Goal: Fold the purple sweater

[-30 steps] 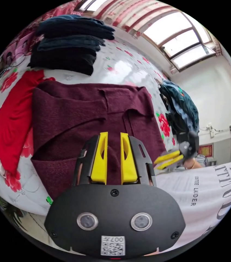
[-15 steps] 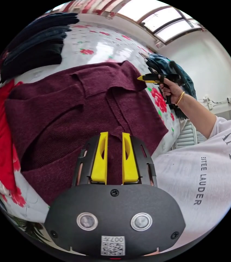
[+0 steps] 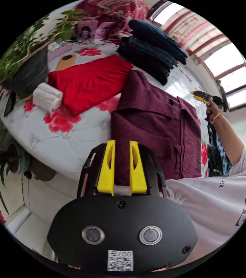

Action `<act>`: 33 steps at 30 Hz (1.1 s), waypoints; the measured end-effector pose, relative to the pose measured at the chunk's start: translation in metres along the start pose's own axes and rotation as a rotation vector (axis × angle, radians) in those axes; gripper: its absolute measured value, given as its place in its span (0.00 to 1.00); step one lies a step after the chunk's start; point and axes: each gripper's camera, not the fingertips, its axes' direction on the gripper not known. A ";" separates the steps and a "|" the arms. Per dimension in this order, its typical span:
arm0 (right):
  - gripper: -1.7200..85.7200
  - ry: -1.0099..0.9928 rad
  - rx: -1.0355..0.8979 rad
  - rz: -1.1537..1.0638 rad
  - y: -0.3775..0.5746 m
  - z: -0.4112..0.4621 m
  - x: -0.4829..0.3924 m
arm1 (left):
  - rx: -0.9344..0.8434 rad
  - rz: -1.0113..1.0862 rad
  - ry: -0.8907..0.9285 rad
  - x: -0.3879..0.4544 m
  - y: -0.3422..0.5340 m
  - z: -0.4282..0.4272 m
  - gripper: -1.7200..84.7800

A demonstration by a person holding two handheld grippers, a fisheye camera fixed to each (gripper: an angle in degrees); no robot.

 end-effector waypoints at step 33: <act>0.05 -0.503 -0.002 -0.269 0.060 -0.072 0.019 | -0.061 1.020 0.509 0.233 -0.063 0.011 0.04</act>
